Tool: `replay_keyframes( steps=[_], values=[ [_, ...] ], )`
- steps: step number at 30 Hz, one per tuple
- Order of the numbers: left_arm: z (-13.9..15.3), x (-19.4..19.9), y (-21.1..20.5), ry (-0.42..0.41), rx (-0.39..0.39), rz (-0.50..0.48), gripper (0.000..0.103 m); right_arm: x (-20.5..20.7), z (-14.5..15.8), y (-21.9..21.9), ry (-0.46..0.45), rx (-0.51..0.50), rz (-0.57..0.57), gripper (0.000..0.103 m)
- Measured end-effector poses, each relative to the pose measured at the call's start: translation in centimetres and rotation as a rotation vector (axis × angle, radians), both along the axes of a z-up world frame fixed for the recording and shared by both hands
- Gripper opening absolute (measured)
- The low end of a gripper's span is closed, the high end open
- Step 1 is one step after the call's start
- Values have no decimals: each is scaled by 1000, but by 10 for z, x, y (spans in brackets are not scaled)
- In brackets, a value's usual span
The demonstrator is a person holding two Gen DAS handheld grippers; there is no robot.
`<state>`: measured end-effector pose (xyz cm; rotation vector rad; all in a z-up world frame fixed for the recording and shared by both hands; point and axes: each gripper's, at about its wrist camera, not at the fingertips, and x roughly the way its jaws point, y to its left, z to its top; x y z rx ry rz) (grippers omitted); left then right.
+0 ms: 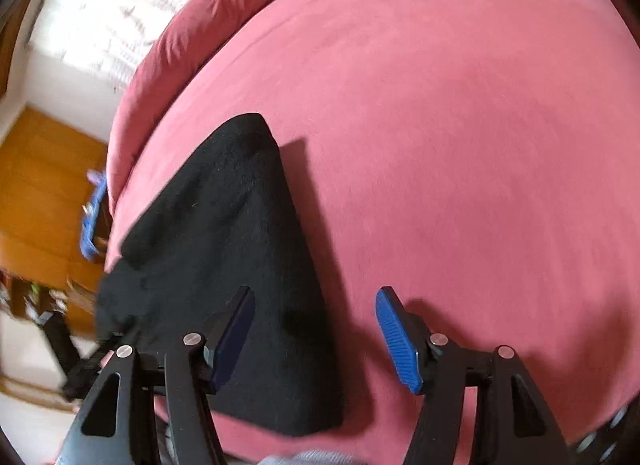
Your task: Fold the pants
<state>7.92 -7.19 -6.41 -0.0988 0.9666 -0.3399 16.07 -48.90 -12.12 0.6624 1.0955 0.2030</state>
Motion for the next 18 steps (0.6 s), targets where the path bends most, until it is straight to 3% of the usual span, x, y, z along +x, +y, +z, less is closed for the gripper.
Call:
replay_keyframes(
  steps=[3, 5, 7, 10, 13, 18],
  values=[
    [1, 3, -40, -35, 26, -140, 36, 20, -15, 19, -4, 31, 31, 64],
    [-9, 10, -68, -54, 116, -227, 36, 25, -23, 15, -21, 79, 47, 66],
    [-23, 26, -77, -45, 192, -241, 34, 22, -26, 10, -60, 126, 61, 66],
    [-35, 31, -76, -90, 198, -273, 28, 26, -27, 16, -115, 272, 130, 65],
    [-41, 23, -83, -151, 251, -316, 28, 32, -32, 26, -123, 220, 202, 65],
    [-47, 15, -63, -167, 197, -295, 28, 44, -38, 30, -144, 233, 231, 65]
  ],
)
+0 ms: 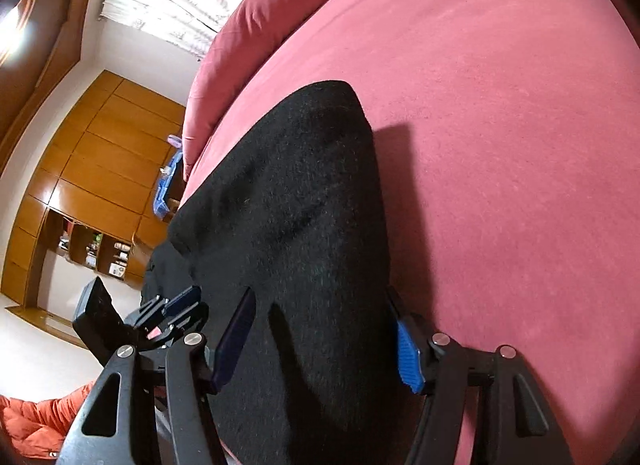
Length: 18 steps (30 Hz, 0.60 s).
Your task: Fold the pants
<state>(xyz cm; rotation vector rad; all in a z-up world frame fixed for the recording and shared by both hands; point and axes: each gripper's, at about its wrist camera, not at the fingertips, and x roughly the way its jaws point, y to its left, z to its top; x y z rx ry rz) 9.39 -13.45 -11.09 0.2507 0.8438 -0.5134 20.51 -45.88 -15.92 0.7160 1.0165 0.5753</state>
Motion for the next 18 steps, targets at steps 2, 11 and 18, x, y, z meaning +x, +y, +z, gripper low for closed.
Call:
replay_keyframes(
  steps=[2, 11, 18],
  values=[
    [4, -2, 9, 9, -6, 8, 28, 2, 2, 5, -2, -21, -26, 58],
    [9, -13, 66, 99, -37, 131, 51, 2, 40, 25, 61, 49, -72, 22],
    [27, -18, 124, 160, -146, 232, 52, -1, 123, 68, 40, 3, -32, 19]
  ],
)
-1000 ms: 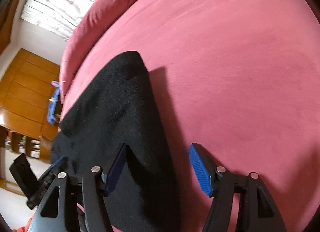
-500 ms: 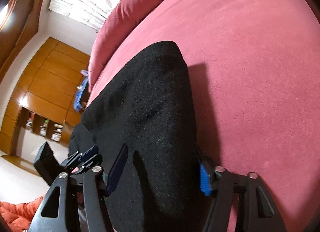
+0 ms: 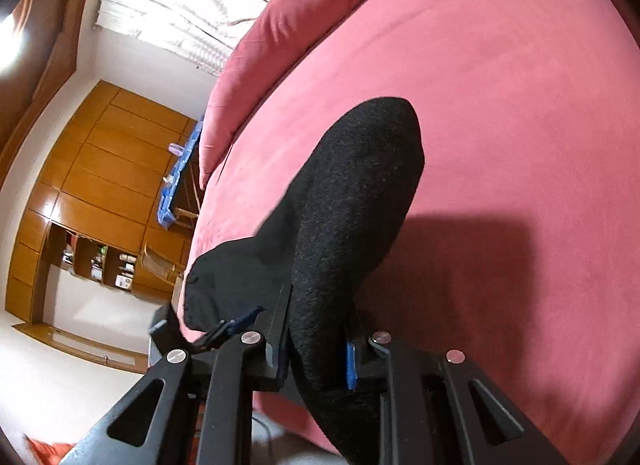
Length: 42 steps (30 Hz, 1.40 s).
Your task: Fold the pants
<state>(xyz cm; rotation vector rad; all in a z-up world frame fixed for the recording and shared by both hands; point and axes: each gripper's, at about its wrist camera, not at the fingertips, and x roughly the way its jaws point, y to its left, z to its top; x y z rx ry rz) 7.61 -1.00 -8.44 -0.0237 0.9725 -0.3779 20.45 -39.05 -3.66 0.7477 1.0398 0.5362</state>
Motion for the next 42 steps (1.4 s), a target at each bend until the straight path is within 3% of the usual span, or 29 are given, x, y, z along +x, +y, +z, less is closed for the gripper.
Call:
replay_keyframes(
  steps=[4, 7, 9, 14, 17, 19, 20, 22, 23, 24, 26, 27, 28, 31, 33, 35, 39, 42],
  values=[
    [12, 0, 56, 10, -52, 73, 60, 4, 56, 41, -7, -11, 3, 18],
    [21, 1, 105, 20, -132, 147, 62, 6, 91, 80, -32, -38, 28, 18],
    [25, -1, 137, 18, -178, 197, 62, 8, 117, 120, -52, -56, 61, 17],
    [30, -5, 212, -8, -300, 338, 64, 24, 148, 225, -48, -76, 128, 17],
    [22, -6, 256, 29, -431, 438, 68, 39, 142, 298, -45, -79, 151, 16],
    [11, -5, 288, 74, -606, 458, 66, 49, 130, 353, -52, -101, 157, 15],
    [8, -5, 294, 88, -643, 459, 64, 57, 118, 390, -43, -101, 172, 7],
    [3, -8, 310, 115, -626, 495, 30, 68, 95, 444, -31, -23, 215, 8],
    [-1, -8, 318, 126, -609, 502, 30, 72, 80, 473, -27, 55, 247, 14],
    [-5, -11, 329, 136, -651, 499, 30, 76, 65, 497, -23, 105, 299, 26],
    [-6, -15, 342, 129, -693, 528, 32, 79, 52, 526, -2, 95, 365, 30],
    [-5, -17, 347, 110, -693, 541, 41, 77, 51, 534, -4, 107, 394, 30],
    [-1, -19, 350, 81, -700, 537, 56, 73, 51, 530, -26, 140, 426, 30],
    [17, -27, 354, -33, -729, 510, 65, 55, 57, 476, -115, 134, 388, 33],
    [25, -22, 342, -44, -725, 455, 67, 47, 57, 442, -153, 113, 320, 36],
    [34, -11, 318, -20, -627, 378, 68, 33, 47, 392, -170, 7, 232, 38],
    [18, -3, 274, 121, -386, 259, 69, 4, 14, 328, -124, -241, 141, 38],
    [-1, -3, 257, 221, -316, 232, 69, -21, -16, 287, -68, -311, 81, 38]
  ],
)
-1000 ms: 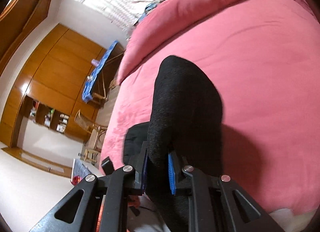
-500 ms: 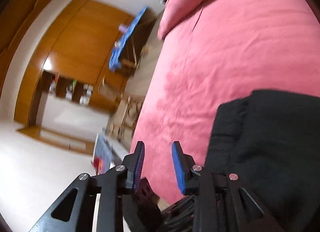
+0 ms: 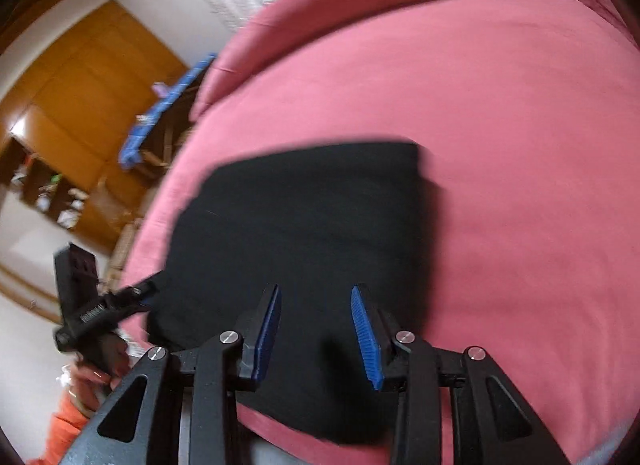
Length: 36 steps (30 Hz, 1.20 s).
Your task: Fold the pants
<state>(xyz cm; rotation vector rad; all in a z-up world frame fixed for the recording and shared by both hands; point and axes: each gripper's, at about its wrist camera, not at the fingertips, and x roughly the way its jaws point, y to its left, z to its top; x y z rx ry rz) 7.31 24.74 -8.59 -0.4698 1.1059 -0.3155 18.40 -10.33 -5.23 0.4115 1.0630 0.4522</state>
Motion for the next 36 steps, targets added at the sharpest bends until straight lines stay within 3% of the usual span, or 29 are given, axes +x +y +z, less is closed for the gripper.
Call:
replay_keyframes(
  steps=[2, 3, 4, 6, 10, 14, 17, 18, 21, 24, 27, 29, 30, 31, 33, 35, 36],
  values=[
    [-5, 2, -6, 20, 33, -2, 69, -16, -17, -17, 48, 33, -33, 42],
    [-4, -1, -7, 21, 49, 3, 62, -20, -22, -24, 69, 47, -37, 44],
    [-2, -1, -8, 21, 63, 15, 45, -27, -25, -28, 83, 53, -34, 47],
    [6, -3, -4, 16, 32, 48, 31, -46, -33, -23, 107, 28, 25, 57],
    [15, -4, 8, 20, -37, 97, 26, -65, -49, 4, 133, -38, 123, 58],
    [21, -8, 10, -20, -26, 72, 23, -76, -49, 25, 134, -115, 205, 58],
    [30, -11, 13, -32, -64, 82, 21, -71, -48, 33, 2, -273, 122, 57],
    [36, -8, 14, -37, -90, 83, 20, -63, -54, 31, -13, -277, 73, 44],
    [60, -9, 22, -77, -109, 68, 19, -47, -49, 31, -15, -232, 31, 23],
    [84, -10, 54, -147, -192, 93, 19, -68, -1, 41, -221, -293, 68, 20],
    [70, -2, 80, -164, -152, 96, 19, -86, 14, 53, -383, -326, 151, 21],
    [28, 10, 87, -37, -34, 87, 20, -78, -18, 67, -331, -392, 240, 24],
    [11, 11, 92, -2, -26, 96, 22, -74, -36, 74, -271, -397, 274, 29],
    [3, 6, 98, -2, -55, 111, 23, -70, -57, 81, -195, -398, 315, 29],
    [9, -4, 110, -67, -125, 136, 28, -77, -49, 81, -247, -419, 331, 34],
    [16, -7, 113, -76, -99, 145, 31, -83, -40, 75, -231, -383, 361, 37],
    [20, -9, 115, -83, -82, 139, 31, -84, -34, 62, -195, -313, 368, 37]
  ],
)
